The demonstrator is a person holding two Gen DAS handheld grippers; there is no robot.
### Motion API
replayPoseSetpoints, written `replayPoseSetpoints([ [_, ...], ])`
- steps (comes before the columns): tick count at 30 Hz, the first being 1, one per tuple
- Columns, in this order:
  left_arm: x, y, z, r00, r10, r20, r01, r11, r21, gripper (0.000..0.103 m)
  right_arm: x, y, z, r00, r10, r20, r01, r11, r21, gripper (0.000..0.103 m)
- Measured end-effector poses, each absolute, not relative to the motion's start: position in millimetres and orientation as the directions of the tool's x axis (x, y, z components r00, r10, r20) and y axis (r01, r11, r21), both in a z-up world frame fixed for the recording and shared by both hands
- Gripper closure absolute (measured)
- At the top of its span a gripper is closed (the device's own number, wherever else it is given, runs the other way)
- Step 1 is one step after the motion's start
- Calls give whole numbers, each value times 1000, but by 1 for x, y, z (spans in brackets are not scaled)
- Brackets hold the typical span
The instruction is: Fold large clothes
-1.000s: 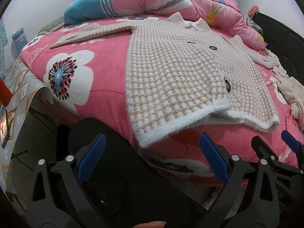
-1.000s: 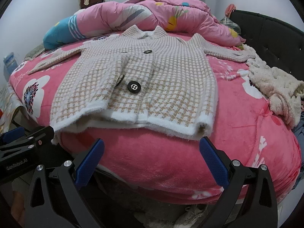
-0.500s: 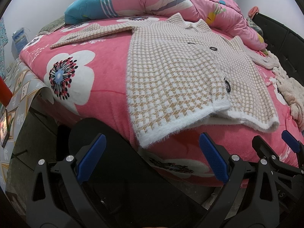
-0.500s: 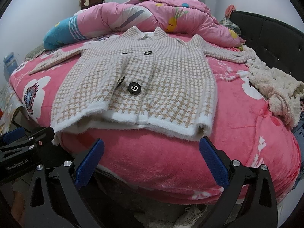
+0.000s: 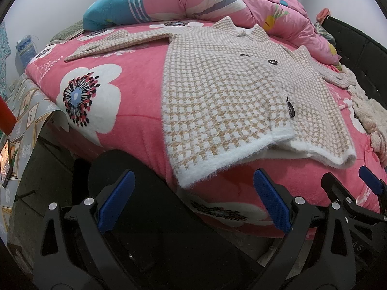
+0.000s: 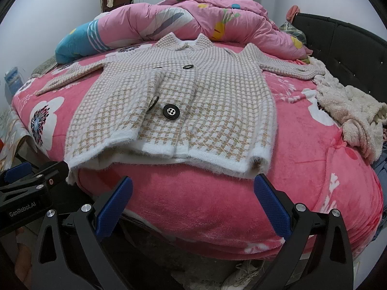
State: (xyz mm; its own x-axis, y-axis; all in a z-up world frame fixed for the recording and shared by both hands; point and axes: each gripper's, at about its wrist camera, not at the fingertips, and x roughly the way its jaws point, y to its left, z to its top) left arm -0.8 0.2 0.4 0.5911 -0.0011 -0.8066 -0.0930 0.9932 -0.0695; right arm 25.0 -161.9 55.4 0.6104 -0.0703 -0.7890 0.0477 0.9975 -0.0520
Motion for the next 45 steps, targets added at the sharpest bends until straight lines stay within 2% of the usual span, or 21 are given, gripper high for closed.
replayPoseSetpoints([
  [13, 2, 6, 13, 590, 1, -807, -99, 993, -71, 8, 26, -159, 55, 608, -80, -790, 48, 997, -64, 5],
  [45, 11, 17, 6, 592, 32, -805, -126, 991, -53, 8, 41, -164, 58, 607, -104, -788, 43, 994, -98, 5],
])
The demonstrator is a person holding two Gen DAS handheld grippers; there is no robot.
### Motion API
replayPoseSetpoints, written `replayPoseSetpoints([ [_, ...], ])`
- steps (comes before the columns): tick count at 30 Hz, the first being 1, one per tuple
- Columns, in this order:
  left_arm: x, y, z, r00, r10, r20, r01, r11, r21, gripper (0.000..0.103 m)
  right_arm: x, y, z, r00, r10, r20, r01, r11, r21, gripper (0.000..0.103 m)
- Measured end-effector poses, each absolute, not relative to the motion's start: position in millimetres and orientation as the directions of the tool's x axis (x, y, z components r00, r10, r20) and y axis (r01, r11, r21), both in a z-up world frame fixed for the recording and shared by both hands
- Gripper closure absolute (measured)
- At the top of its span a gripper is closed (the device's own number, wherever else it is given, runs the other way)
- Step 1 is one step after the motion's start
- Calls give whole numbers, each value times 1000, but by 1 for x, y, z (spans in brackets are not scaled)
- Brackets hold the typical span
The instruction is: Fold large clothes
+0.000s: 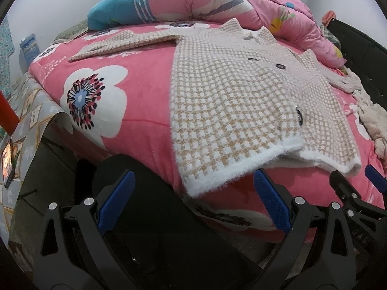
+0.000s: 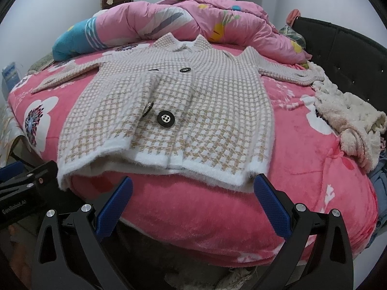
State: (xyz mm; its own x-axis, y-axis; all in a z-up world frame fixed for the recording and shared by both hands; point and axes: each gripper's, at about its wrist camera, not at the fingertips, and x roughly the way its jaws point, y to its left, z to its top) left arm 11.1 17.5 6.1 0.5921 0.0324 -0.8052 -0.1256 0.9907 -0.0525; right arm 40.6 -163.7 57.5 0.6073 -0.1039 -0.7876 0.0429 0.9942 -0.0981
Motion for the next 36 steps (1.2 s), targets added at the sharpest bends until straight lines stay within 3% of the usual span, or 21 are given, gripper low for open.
replayPoseSetpoints([
  [13, 54, 45, 0, 627, 77, -775, -158, 987, -30, 8, 85, -212, 62, 632, -130, -764, 82, 992, -100, 5],
  [18, 68, 63, 1, 700, -57, -712, -85, 983, -163, 8, 105, -261, 59, 628, 2, -778, 80, 994, 68, 5],
  [26, 101, 60, -16, 653, -141, -744, -36, 976, -217, 8, 137, -330, 22, 534, 285, -796, 96, 915, 392, 6],
  [29, 105, 58, -24, 656, -172, -735, -30, 967, -254, 8, 148, -339, 4, 490, 396, -776, 98, 860, 501, 14],
  [33, 107, 58, -33, 663, -200, -722, -19, 959, -284, 9, 157, -347, -7, 482, 440, -758, 114, 826, 552, 27],
  [34, 106, 59, -33, 669, -217, -711, -6, 955, -298, 13, 159, -348, -8, 478, 454, -752, 116, 816, 567, 32],
  [36, 106, 61, -34, 665, -246, -705, 14, 948, -317, 32, 159, -350, -9, 468, 483, -740, 116, 797, 593, 38],
])
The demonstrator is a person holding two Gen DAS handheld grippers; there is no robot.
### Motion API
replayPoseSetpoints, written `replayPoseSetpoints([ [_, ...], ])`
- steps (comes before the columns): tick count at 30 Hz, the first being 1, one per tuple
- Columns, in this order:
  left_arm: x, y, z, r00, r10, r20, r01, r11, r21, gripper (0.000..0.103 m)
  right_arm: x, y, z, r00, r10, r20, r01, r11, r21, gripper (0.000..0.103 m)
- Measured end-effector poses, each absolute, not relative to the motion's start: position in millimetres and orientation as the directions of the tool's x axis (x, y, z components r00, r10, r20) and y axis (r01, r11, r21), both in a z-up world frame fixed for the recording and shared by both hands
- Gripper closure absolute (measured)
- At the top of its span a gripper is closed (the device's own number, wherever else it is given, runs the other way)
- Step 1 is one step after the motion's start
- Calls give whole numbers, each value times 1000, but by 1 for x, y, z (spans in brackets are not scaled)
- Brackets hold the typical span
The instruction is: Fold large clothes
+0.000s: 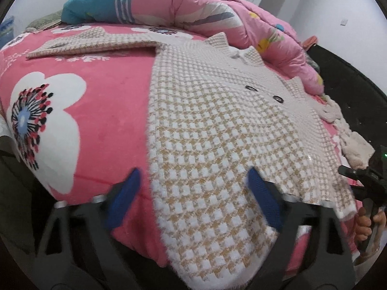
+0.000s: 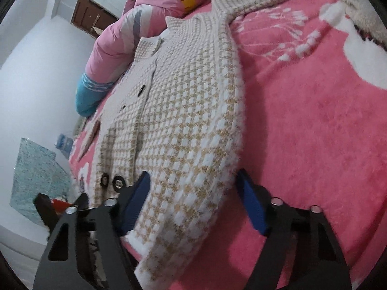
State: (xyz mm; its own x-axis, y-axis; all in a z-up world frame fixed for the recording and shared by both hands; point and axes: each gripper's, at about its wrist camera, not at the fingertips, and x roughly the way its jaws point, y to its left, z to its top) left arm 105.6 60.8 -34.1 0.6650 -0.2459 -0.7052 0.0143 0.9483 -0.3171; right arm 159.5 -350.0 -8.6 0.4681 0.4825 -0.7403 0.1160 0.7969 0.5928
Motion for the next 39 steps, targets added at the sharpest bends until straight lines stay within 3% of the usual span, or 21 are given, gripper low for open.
replayPoseSetpoints([
  [15, 112, 82, -45, 626, -301, -719, -51, 904, -424, 67, 174, -351, -26, 455, 542, -706, 118, 750, 651, 82],
  [17, 107, 83, -49, 608, -302, -734, -63, 903, -424, 67, 164, -353, -28, 445, 551, -706, 125, 742, 658, 89],
  [20, 110, 79, -52, 594, -267, -759, -76, 920, -384, 76, 163, -353, -26, 443, 538, -717, 127, 754, 644, 95],
  [21, 113, 76, -47, 595, -247, -764, -71, 932, -356, 92, 164, -353, -18, 455, 527, -718, 116, 764, 635, 95],
  [22, 113, 74, -39, 603, -236, -762, -58, 940, -337, 94, 165, -352, -3, 482, 517, -708, 88, 775, 626, 95],
  [26, 93, 69, 11, 693, -164, -702, -3, 973, -231, 96, 153, -354, 70, 594, 483, -643, -29, 812, 583, 96],
  [29, 75, 71, 32, 710, -170, -684, 21, 975, -220, 97, 141, -360, 93, 615, 478, -627, -51, 818, 573, 96],
  [36, 33, 70, 26, 640, -164, -751, 24, 981, -193, 97, 90, -373, 91, 594, 453, -664, 13, 821, 571, 96],
  [39, 32, 70, -4, 582, -148, -800, -6, 983, -186, 95, 80, -385, 62, 525, 411, -745, 105, 837, 536, 95],
])
